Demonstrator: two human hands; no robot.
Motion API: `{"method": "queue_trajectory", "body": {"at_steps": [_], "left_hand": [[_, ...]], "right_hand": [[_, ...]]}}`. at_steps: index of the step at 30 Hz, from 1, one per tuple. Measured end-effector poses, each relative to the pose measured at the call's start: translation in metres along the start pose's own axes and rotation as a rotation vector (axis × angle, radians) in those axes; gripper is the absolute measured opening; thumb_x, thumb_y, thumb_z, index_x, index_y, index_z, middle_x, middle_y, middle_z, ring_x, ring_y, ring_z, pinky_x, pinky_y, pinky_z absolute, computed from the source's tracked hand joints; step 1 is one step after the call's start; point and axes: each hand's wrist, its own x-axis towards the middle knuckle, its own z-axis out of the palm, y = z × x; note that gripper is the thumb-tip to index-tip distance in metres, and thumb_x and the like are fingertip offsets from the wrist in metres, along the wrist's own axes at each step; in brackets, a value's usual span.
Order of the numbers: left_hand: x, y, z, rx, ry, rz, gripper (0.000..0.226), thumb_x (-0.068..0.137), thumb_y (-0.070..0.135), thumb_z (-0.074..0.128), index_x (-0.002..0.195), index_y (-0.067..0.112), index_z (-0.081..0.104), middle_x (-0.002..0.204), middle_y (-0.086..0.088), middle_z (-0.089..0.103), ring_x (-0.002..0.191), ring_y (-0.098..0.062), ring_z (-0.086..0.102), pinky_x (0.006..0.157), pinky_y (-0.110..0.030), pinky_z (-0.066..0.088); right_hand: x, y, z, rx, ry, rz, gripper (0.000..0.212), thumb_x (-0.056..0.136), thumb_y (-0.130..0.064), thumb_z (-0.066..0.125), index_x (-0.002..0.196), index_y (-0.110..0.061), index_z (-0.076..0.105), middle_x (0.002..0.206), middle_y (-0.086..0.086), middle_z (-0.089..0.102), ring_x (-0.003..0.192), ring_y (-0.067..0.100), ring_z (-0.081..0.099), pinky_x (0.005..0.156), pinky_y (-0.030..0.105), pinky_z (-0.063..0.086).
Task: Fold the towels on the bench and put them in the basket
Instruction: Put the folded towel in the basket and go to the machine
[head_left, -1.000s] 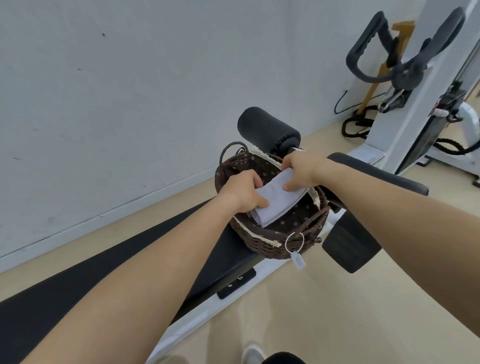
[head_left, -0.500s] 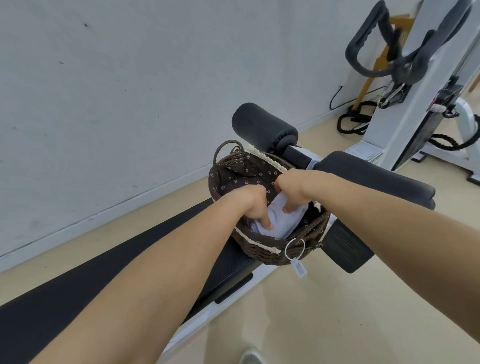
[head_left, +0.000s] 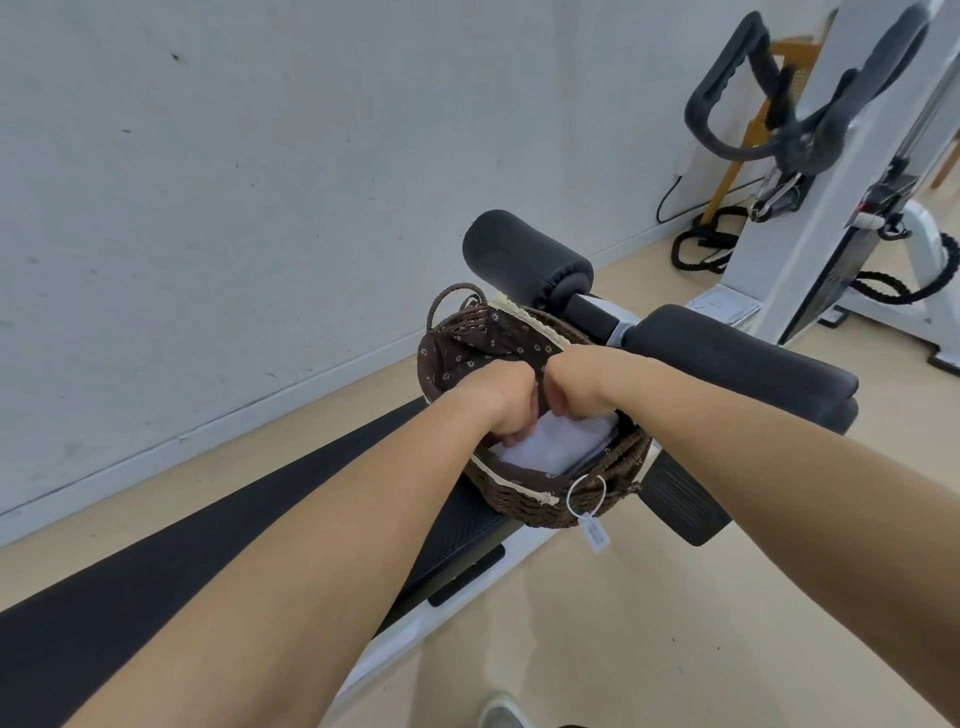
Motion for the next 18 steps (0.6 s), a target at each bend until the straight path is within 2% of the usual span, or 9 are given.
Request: {"method": "queue_trajectory", "body": {"at_steps": [5, 9, 13, 16, 18], "left_hand": [[-0.036, 0.002, -0.020, 0.003, 0.214, 0.058, 0.008, 0.089, 0.035, 0.066, 0.091, 0.028, 0.069, 0.101, 0.003, 0.071, 0.096, -0.020, 0.064, 0.086, -0.036, 0.053], [-0.084, -0.005, -0.034, 0.053, 0.287, 0.002, 0.007, 0.090, 0.040, 0.062, 0.094, 0.035, 0.064, 0.107, 0.006, 0.068, 0.102, -0.019, 0.061, 0.087, -0.036, 0.052], [-0.149, -0.026, -0.031, 0.167, 0.383, -0.146, 0.027, 0.094, 0.040, 0.052, 0.116, 0.028, 0.062, 0.118, 0.002, 0.064, 0.109, -0.024, 0.060, 0.087, -0.036, 0.051], [-0.195, -0.050, -0.019, 0.172, 0.406, -0.290, 0.044, 0.093, 0.044, 0.052, 0.133, 0.025, 0.052, 0.128, -0.001, 0.059, 0.113, -0.025, 0.058, 0.088, -0.036, 0.051], [-0.225, -0.065, -0.012, 0.166, 0.415, -0.364, 0.053, 0.093, 0.046, 0.053, 0.140, 0.023, 0.045, 0.131, -0.001, 0.056, 0.115, -0.024, 0.056, 0.089, -0.037, 0.051]], "right_hand": [[-0.023, -0.005, -0.022, 0.215, 0.118, 0.063, 0.022, 0.094, -0.026, 0.056, 0.104, -0.019, 0.075, 0.103, 0.002, 0.072, 0.094, 0.025, 0.064, 0.084, 0.036, 0.054], [-0.050, -0.025, -0.044, 0.331, 0.258, 0.091, 0.025, 0.092, -0.026, 0.054, 0.104, -0.016, 0.073, 0.098, 0.004, 0.073, 0.088, 0.024, 0.066, 0.078, 0.036, 0.055], [-0.078, -0.065, -0.058, 0.383, 0.380, 0.062, 0.036, 0.087, -0.029, 0.055, 0.110, -0.005, 0.069, 0.107, 0.011, 0.070, 0.097, 0.030, 0.065, 0.085, 0.044, 0.056], [-0.097, -0.107, -0.059, 0.383, 0.399, 0.025, 0.037, 0.086, -0.033, 0.054, 0.116, -0.014, 0.063, 0.116, 0.007, 0.060, 0.105, 0.030, 0.058, 0.090, 0.043, 0.052], [-0.106, -0.135, -0.056, 0.383, 0.369, -0.002, 0.045, 0.087, -0.034, 0.055, 0.130, -0.018, 0.054, 0.129, 0.009, 0.050, 0.118, 0.032, 0.050, 0.095, 0.046, 0.048]]}}
